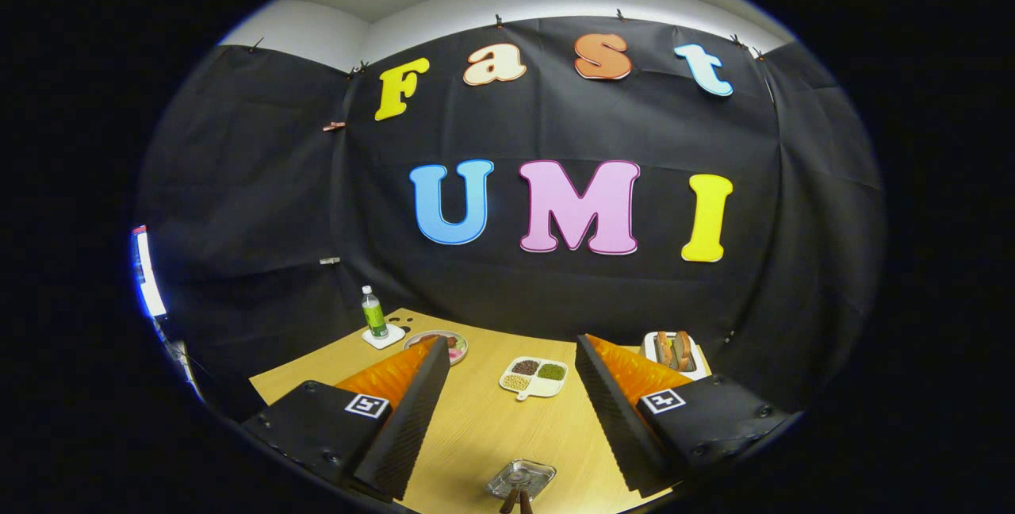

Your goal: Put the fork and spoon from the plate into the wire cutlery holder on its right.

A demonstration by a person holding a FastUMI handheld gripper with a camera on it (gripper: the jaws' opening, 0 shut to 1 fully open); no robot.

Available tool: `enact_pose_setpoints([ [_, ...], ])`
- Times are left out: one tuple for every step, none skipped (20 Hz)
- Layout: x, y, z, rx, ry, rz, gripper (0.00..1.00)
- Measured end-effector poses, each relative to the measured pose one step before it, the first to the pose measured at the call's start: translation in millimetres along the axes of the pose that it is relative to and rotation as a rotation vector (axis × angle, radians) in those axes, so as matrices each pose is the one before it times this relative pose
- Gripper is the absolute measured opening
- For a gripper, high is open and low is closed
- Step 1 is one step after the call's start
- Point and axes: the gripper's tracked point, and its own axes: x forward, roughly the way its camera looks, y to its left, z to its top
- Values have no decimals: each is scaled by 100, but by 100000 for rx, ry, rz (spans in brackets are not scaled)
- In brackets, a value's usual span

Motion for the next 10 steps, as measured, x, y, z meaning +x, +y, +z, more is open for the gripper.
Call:
enact_pose_setpoints([
  [-55,280,146,274,-592,1606,99],
  [-29,103,29,183,-716,1289,99],
  [-2,-77,60,-180,-712,949,99],
  [-69,-47,-35,-329,-452,846,99],
  [-28,-54,-115,-180,-245,927,99],
  [-37,-59,-66,52,-150,809,99],
  [-57,-83,22,-155,-320,540,99],
  [-120,-106,44,-300,-80,124,99],
  [20,-212,44,-176,-505,-21,99],
  [42,-196,83,113,-556,-260,99],
])
